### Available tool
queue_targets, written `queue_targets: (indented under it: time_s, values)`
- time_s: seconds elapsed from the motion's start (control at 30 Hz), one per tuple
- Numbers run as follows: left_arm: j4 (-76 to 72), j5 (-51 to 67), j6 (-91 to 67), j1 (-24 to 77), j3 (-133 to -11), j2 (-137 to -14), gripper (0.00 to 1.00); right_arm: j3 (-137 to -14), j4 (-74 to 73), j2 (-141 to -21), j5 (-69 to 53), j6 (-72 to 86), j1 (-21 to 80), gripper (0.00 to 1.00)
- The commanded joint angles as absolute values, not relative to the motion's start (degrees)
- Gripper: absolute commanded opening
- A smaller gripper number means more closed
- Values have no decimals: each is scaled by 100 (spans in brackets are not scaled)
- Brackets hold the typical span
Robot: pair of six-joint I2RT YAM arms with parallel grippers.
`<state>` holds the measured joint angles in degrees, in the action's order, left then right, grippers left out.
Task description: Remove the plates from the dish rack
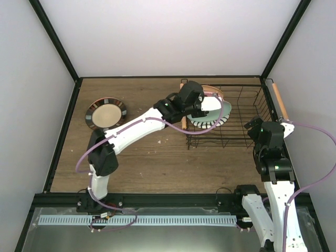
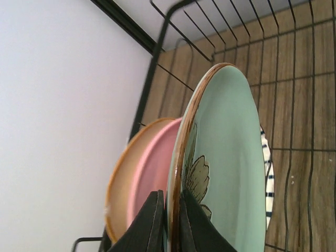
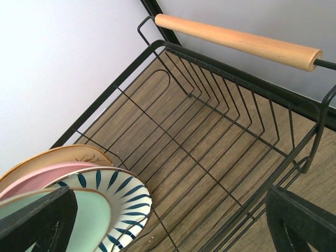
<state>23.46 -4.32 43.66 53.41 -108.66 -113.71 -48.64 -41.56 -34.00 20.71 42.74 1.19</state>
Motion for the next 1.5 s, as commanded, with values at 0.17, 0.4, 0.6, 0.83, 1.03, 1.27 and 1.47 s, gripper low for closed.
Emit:
queue_targets:
  time_s: [0.17, 0.4, 0.6, 0.83, 1.03, 1.27, 1.47]
  values:
    - [-137, -303, 3906, 5157, -10403, -10173, 4, -4742, -4124, -3357, 2019, 4459, 97, 100]
    - [-2108, -564, 2244, 4026, -10230, -9621, 4, -4677, -4122, -3353, 1946, 4492, 97, 100]
    - [-1927, -1210, 524, 2157, -10444, -9450, 4, -4694, -4100, -3403, 1893, 4452, 96, 100]
    - [190, -179, -2524, -27, -9775, -9189, 4, -4699, -3973, -3522, 1821, 4397, 97, 100]
    - [286, 1190, -3646, -1089, -7958, -8834, 4, -4701, -3763, -3765, 1620, 4323, 97, 100]
    - [-562, 2119, -4598, -1613, -6107, -8605, 4, -4709, -3696, -3850, 1563, 4268, 97, 100]
    - [-844, 2383, -5065, -1714, -5228, -8637, 4, -4767, -3695, -3865, 1596, 4185, 97, 100]
